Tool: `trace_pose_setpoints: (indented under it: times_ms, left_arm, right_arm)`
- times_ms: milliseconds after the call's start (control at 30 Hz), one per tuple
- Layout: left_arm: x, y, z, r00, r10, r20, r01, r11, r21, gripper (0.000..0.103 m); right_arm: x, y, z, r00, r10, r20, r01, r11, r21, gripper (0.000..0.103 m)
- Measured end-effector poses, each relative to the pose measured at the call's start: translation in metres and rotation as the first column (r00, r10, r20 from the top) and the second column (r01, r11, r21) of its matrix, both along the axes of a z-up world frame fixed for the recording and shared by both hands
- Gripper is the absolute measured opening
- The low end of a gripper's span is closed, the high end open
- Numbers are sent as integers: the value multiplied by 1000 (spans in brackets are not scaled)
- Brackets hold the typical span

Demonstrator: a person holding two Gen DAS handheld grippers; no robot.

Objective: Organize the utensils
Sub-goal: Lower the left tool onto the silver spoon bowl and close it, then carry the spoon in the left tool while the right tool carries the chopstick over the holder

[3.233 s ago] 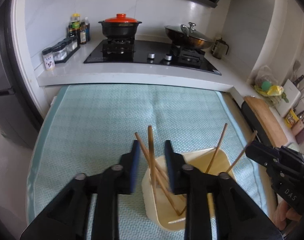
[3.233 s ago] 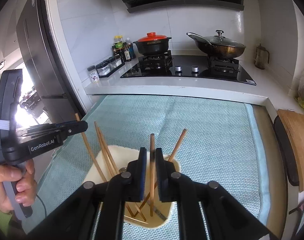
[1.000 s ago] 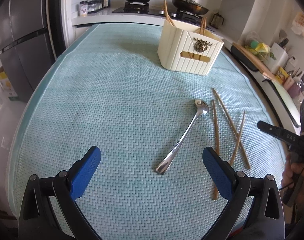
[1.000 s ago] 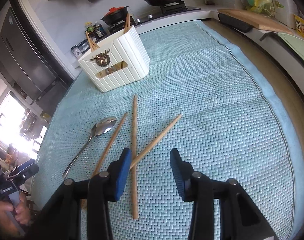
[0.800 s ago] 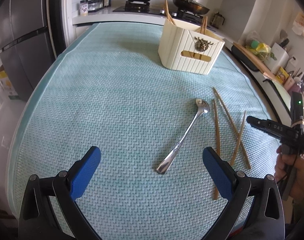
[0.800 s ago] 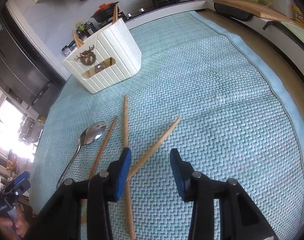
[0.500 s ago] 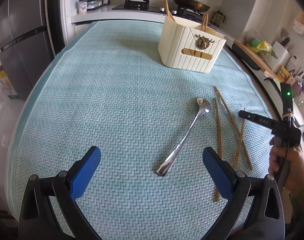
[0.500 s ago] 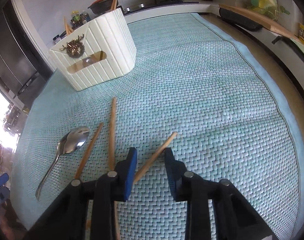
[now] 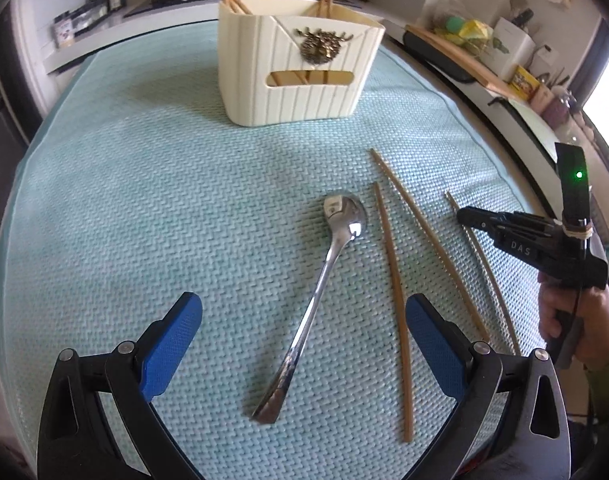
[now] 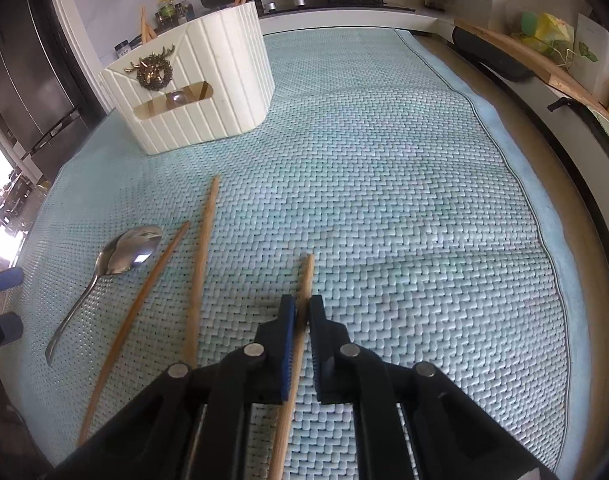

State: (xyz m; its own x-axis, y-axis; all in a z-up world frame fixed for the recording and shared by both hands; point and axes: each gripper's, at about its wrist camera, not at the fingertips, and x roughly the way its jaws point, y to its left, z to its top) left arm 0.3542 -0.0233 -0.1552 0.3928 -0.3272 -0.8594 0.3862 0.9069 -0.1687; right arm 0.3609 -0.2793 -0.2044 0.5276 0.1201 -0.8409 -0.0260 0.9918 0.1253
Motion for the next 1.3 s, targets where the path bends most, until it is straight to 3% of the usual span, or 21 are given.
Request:
trace_pose_setpoints:
  times_ms: [200,367,467,633,733,767,1000,1300]
  left_arm:
    - [34,-40,-9,996,-91,20,88,990,109,101]
    - [55,-63,-32,988,-155,-11,154,967,203,101]
    - [63,-72,-44,985,-167,-32,170,957,236,94]
    - [66,-83,-43,980,-199,-30,201,956,213,82]
    - [66,-87,-37,975,-220,-19,219,952,215,56]
    - [67,-88,-35,974,-227,-19,226,949,217,41]
    - [65,-73,-29,981,-195,5,190,962,196,41]
    - [59,-22,-9,994,-101,46,95,989,111,41]
  right_arm:
    - [-16,-7,3,1000,8,-2,-8,1000,-2,7]
    - [-23,-14,3,1000,15,-12,-15,1000,18,7]
    - [-30,-19,4,1000,24,-15,-23,999,24,7]
    - [-29,-23,6,998,46,-31,-46,999,30,7]
    - [-24,-21,7,997,59,-45,-58,998,37,7]
    - [-23,-22,6,997,61,-50,-59,997,42,7]
    - [-16,-25,8,996,62,-66,-59,997,59,7]
    - [11,4,9,984,132,-124,-140,988,-62,8]
